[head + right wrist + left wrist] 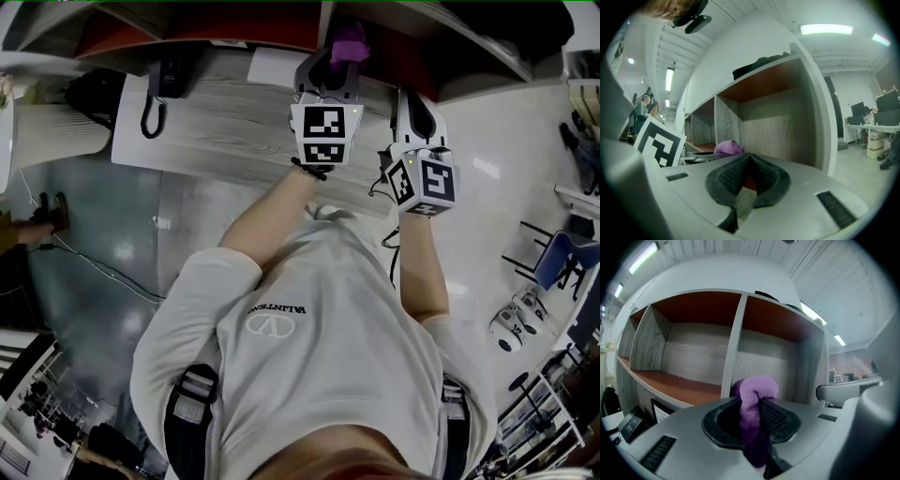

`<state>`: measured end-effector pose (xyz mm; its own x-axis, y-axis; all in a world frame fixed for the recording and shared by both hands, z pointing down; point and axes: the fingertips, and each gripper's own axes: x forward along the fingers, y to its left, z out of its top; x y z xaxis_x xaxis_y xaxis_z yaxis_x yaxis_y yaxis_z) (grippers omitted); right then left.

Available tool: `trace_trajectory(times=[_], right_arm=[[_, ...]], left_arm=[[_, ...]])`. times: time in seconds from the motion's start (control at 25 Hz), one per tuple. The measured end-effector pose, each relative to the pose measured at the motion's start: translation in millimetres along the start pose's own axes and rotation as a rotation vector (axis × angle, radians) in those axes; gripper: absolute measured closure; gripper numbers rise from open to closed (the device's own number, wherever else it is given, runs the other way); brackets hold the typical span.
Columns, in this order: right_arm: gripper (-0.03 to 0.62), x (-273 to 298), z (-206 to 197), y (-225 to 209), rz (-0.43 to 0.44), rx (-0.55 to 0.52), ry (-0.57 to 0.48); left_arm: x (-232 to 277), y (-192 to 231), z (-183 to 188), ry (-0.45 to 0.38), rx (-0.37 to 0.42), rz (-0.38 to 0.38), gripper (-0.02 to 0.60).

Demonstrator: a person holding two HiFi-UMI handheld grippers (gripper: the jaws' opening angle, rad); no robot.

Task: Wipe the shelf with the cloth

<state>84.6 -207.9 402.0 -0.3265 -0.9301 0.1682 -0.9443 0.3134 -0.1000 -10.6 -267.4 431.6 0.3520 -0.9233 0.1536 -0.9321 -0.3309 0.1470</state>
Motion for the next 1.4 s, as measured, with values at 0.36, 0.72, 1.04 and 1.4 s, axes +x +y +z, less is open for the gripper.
trace_trajectory(times=[0.36,0.72,1.04,1.4], right_arm=[[0.592,-6,-7,-10,-0.013,0.007,0.015],[0.593,-4,-16,-14,-0.026,0.017,0.030],[0.593,-8,-20,-15,-0.038,0.021,0.032],[0.592,-21,-14,-19,-0.063,0.010,0.017]], left_arm=[[5,-4,-19,0.035,0.008,0.005,0.499],[8,3,-39,0.071,0.008,0.006,0.499],[7,6,-50,0.084,0.021,0.005,0.499],[5,5,-55,0.085,0.067,-0.026,0.499]])
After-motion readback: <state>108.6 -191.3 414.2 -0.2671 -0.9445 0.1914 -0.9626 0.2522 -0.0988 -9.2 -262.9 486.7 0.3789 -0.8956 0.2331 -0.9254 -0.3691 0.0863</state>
